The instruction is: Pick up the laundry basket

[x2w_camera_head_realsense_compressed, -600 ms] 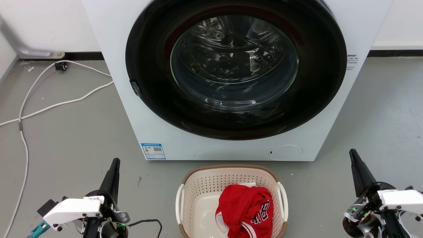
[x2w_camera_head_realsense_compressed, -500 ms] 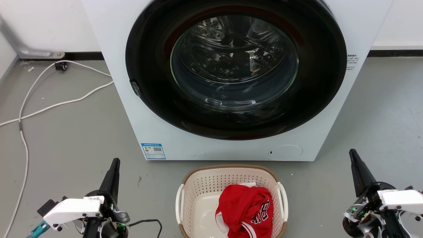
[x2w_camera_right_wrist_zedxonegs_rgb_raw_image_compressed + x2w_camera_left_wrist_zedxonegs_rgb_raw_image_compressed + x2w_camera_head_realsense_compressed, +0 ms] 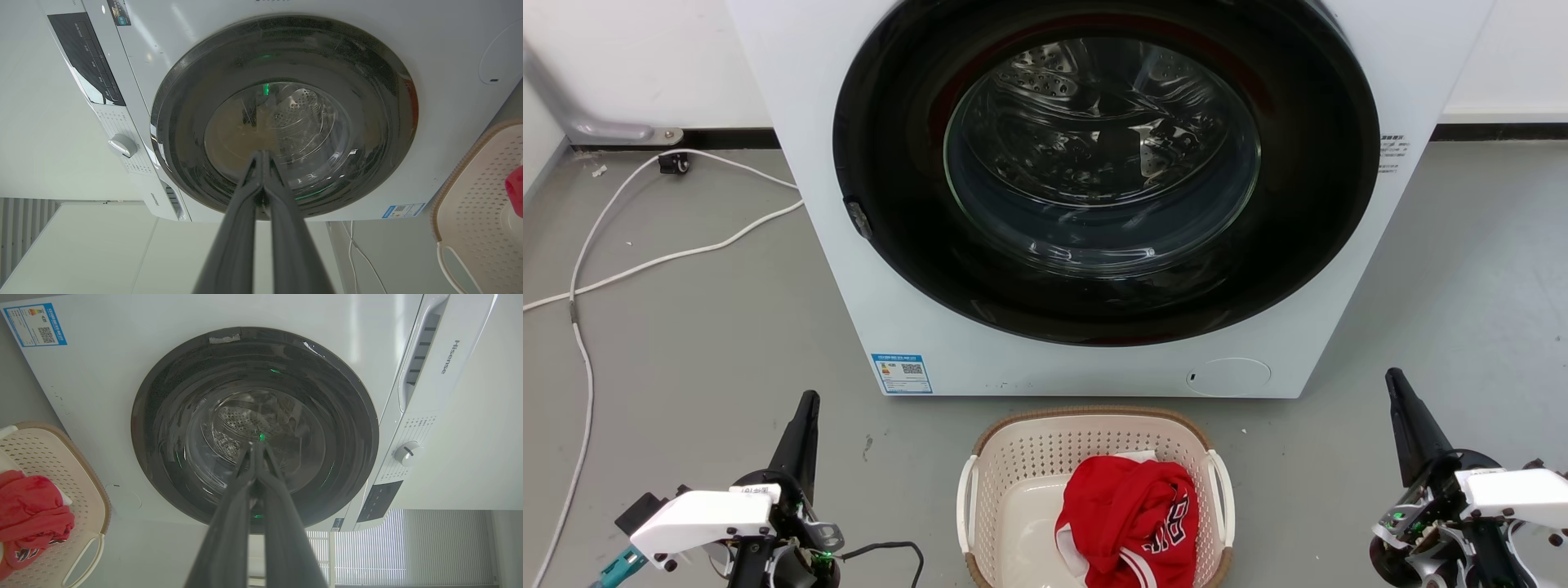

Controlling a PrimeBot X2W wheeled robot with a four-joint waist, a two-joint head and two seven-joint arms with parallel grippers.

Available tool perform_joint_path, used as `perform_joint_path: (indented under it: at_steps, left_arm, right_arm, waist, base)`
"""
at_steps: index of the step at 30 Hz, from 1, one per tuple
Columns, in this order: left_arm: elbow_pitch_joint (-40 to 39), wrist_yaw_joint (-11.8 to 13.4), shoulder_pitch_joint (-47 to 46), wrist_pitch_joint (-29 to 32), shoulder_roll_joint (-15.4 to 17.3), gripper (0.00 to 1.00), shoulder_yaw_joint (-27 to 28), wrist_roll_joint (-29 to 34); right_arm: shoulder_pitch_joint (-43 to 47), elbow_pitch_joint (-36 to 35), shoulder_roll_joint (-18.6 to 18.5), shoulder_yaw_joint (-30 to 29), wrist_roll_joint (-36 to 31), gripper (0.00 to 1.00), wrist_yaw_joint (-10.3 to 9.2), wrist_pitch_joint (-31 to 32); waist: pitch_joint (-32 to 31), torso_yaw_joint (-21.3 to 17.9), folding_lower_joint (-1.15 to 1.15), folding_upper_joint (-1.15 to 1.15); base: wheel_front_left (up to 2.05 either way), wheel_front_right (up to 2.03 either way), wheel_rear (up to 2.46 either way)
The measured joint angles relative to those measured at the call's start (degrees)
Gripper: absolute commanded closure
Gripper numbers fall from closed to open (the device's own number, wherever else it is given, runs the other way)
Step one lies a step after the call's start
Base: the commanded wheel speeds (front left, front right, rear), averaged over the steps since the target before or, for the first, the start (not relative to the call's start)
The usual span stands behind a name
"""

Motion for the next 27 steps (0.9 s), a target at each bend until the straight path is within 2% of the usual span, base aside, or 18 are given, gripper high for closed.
perform_joint_path:
  at_steps: [5, 6, 18, 27]
  left_arm:
    - [0.0, 0.0, 0.0, 0.0, 0.0, 1.0, 0.0, 0.0]
    - [0.0, 0.0, 0.0, 0.0, -0.1, 0.0, 0.0, 0.0]
    - [0.3, 0.1, 1.2, -2.5, -0.5, 0.0, -2.7, 1.0]
    - [-2.6, 0.1, 0.8, -4.8, -0.5, 0.0, -4.4, 11.6]
  right_arm:
    - [0.0, 0.0, 0.0, 0.0, 0.0, 1.0, 0.0, 0.0]
    - [0.0, 0.0, 0.0, 0.0, 0.0, 0.0, 0.0, 0.0]
    - [1.9, -0.4, 0.2, 1.3, -1.6, 0.0, -0.01, -2.4]
    - [2.5, -3.0, 0.2, 1.0, -13.8, 0.0, -0.01, -4.8]
  waist:
    - [0.0, 0.0, 0.0, 0.0]
    - [0.0, 0.0, 0.0, 0.0]
    - [0.0, 0.0, 0.0, 0.0]
    - [0.0, 0.0, 0.0, 0.0]
  base:
    - [0.0, 0.0, 0.0]
    - [0.0, 0.0, 0.0]
    - [0.0, 0.0, 0.0]
    - [0.0, 0.0, 0.0]
